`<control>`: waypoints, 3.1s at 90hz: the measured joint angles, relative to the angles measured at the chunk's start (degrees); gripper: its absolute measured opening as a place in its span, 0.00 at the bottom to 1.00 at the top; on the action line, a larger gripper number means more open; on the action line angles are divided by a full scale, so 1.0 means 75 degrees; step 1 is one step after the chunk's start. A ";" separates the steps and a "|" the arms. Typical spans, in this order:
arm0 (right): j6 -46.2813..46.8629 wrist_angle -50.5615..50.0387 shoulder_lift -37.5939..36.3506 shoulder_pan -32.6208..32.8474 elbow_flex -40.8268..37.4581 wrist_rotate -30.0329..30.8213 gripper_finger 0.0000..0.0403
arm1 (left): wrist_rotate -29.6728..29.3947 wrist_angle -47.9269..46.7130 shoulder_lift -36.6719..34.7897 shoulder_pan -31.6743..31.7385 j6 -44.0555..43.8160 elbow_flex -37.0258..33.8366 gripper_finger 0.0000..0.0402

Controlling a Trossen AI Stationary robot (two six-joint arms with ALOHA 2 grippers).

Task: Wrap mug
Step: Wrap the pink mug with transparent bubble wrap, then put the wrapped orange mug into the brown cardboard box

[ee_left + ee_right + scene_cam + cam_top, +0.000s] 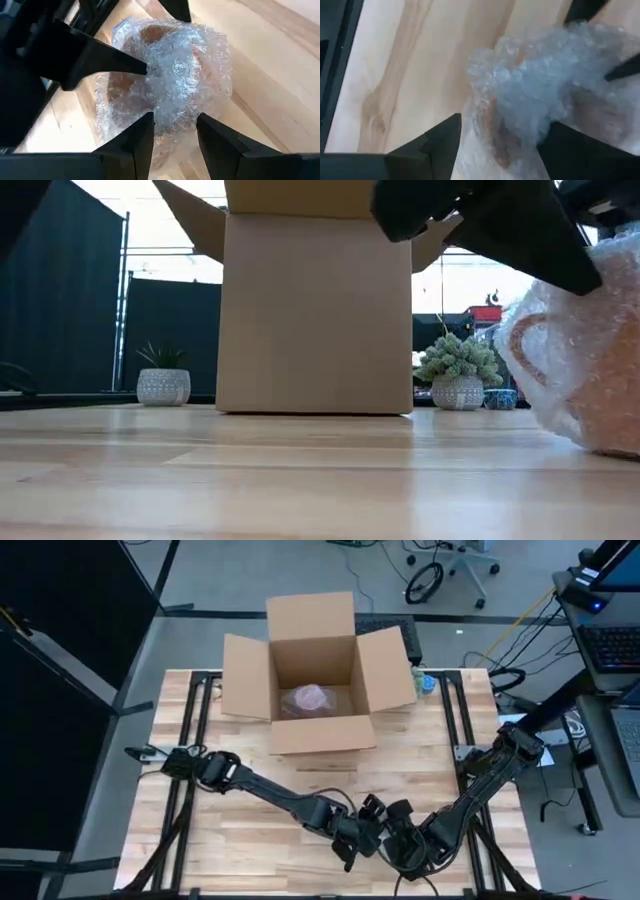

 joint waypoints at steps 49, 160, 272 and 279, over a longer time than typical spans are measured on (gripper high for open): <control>0.1883 -0.2489 -0.0023 0.0466 0.1252 0.0205 0.56 | -0.0029 0.0259 -0.0266 -0.0206 -0.0015 0.0012 0.33; 0.8021 -0.2358 0.0353 0.3533 0.1241 0.3841 0.56 | 0.1315 0.0155 0.0679 0.0062 -0.1581 0.0961 0.61; 0.5324 -0.2092 0.0405 0.3076 0.1238 0.3777 0.56 | 0.0616 -0.0597 0.0801 -0.0058 -0.1745 0.2013 0.58; 0.4263 -0.1686 0.0405 0.2801 0.1238 0.3779 0.56 | 0.0227 -0.1001 0.0535 -0.0158 -0.2060 0.2011 0.58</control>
